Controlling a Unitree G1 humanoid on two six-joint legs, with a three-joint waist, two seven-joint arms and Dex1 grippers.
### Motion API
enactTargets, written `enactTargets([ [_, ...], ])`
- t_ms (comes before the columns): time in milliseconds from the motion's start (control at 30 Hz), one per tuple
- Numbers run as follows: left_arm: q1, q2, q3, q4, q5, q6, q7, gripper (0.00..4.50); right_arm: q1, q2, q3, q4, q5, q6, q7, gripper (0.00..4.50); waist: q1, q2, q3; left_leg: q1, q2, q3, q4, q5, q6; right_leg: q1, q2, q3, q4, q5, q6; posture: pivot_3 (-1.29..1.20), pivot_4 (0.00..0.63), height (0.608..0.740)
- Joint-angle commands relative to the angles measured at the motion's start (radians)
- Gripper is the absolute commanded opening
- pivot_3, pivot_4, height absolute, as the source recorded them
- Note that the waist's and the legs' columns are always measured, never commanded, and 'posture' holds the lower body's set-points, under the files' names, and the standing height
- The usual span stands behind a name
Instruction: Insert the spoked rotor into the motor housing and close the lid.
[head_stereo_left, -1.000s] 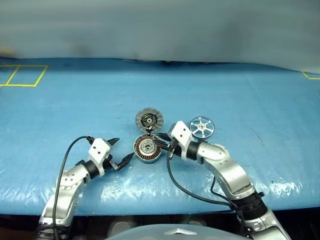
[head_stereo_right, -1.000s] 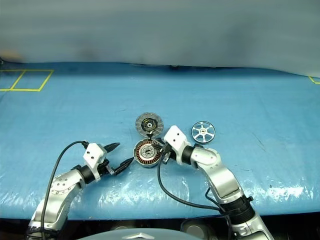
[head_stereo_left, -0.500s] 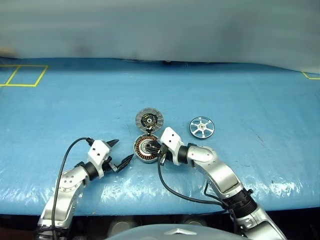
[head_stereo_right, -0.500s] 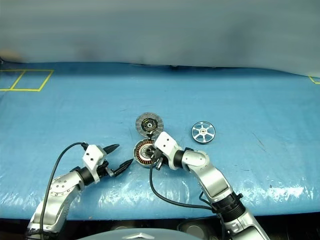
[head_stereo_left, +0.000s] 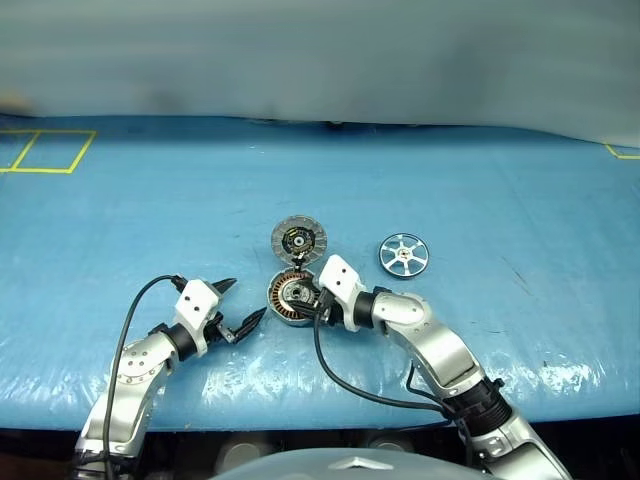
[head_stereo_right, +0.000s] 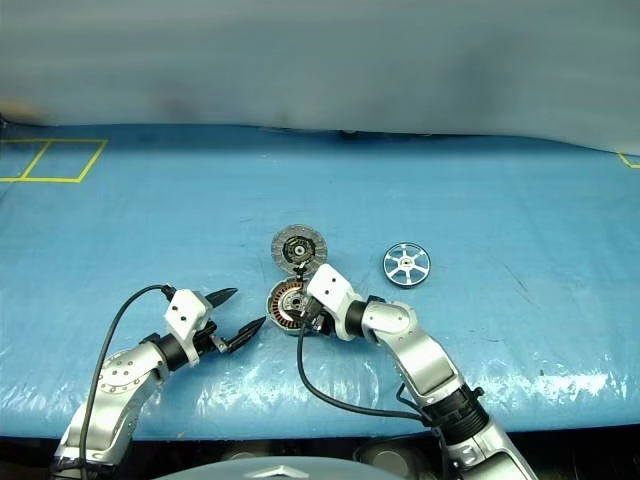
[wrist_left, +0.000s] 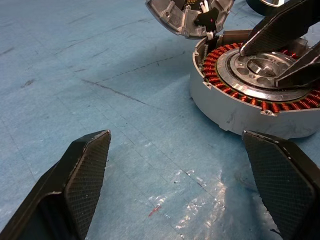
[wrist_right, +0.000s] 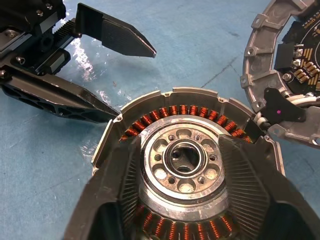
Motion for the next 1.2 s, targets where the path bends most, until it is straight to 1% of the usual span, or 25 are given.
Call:
enactTargets([
  [33, 0.002, 0.006, 0.01, -0.022, 0.002, -0.024, 0.005, 4.5, -0.006, 0.013, -0.021, -0.039, 0.026, -0.018, 0.002, 2.64, 0.0, 0.0, 0.0, 0.0, 0.0, 0.0, 0.0, 0.0, 0.0, 0.0, 0.0, 0.0, 0.0, 0.0, 0.0, 0.0, 0.15, 0.74],
  [200, 0.001, 0.004, 0.007, -0.016, 0.007, -0.027, 0.008, 4.5, -0.007, 0.029, -0.042, -0.053, 0.055, -0.001, 0.001, 2.64, 0.0, 0.0, 0.0, 0.0, 0.0, 0.0, 0.0, 0.0, 0.0, 0.0, 0.0, 0.0, 0.0, 0.0, 0.0, 0.0, 0.15, 0.74],
  [233, 0.0, 0.004, 0.006, -0.014, 0.008, -0.027, 0.009, 4.5, -0.006, 0.035, -0.05, -0.052, 0.064, 0.003, -0.003, 2.47, 0.0, 0.0, 0.0, 0.0, 0.0, 0.0, 0.0, 0.0, 0.0, 0.0, 0.0, 0.0, 0.0, 0.0, 0.0, 0.0, 0.15, 0.74],
  [300, -0.001, 0.004, 0.006, -0.013, 0.009, -0.027, 0.01, 4.5, -0.007, 0.037, -0.055, -0.045, 0.067, 0.005, -0.007, 2.09, 0.0, 0.0, 0.0, 0.0, 0.0, 0.0, 0.0, 0.0, 0.0, 0.0, 0.0, 0.0, 0.0, 0.0, 0.0, 0.0, 0.15, 0.74],
  [467, -0.002, 0.005, 0.006, -0.009, 0.011, -0.029, 0.012, 4.5, -0.009, 0.039, -0.049, 0.004, 0.047, 0.001, -0.021, 0.51, 0.0, 0.0, 0.0, 0.0, 0.0, 0.0, 0.0, 0.0, 0.0, 0.0, 0.0, 0.0, 0.0, 0.0, 0.0, 0.0, 0.15, 0.74],
  [500, -0.003, 0.005, 0.006, -0.008, 0.012, -0.029, 0.012, 4.5, -0.009, 0.041, -0.046, 0.013, 0.044, -0.002, -0.023, 0.12, 0.0, 0.0, 0.0, 0.0, 0.0, 0.0, 0.0, 0.0, 0.0, 0.0, 0.0, 0.0, 0.0, 0.0, 0.0, 0.0, 0.15, 0.74],
  [533, -0.003, 0.006, 0.007, -0.008, 0.012, -0.029, 0.013, 4.5, -0.01, 0.043, -0.044, 0.02, 0.041, -0.005, -0.025, 0.02, 0.0, 0.0, 0.0, 0.0, 0.0, 0.0, 0.0, 0.0, 0.0, 0.0, 0.0, 0.0, 0.0, 0.0, 0.0, 0.0, 0.15, 0.74],
  [733, -0.004, 0.009, 0.007, -0.006, 0.015, -0.027, 0.018, 4.5, -0.03, 0.051, -0.021, 0.05, 0.02, -0.004, -0.029, 0.02, -0.002, 0.0, 0.0, 0.0, 0.0, 0.0, 0.0, 0.0, 0.0, 0.0, 0.0, 0.0, 0.0, 0.0, 0.0, 0.0, 0.15, 0.74],
  [833, -0.005, 0.009, 0.008, -0.003, 0.017, -0.029, 0.022, 4.5, -0.049, 0.013, 0.048, 0.071, -0.068, -0.013, -0.031, 0.02, -0.005, 0.0, 0.0, 0.0, 0.0, 0.0, 0.0, 0.0, 0.0, 0.0, 0.0, 0.0, 0.001, 0.0, 0.0, 0.0, 0.15, 0.74],
  [933, -0.004, 0.008, 0.012, -0.001, 0.02, -0.031, 0.024, 4.5, -0.056, -0.013, 0.086, 0.06, -0.105, -0.013, -0.021, 0.02, -0.007, 0.0, 0.0, 0.001, 0.0, 0.0, 0.0, 0.0, 0.0, 0.0, 0.0, 0.0, 0.001, 0.0, 0.0, 0.0, 0.15, 0.74],
  [1200, -0.004, 0.005, 0.014, 0.004, 0.022, -0.037, 0.028, 4.5, -0.063, -0.039, 0.118, 0.071, -0.169, 0.004, -0.037, 0.02, -0.007, 0.0, -0.001, 0.004, 0.0, 0.0, 0.0, 0.0, -0.001, 0.003, 0.0, 0.0, 0.001, 0.0, 0.0, 0.0, 0.15, 0.74],
])
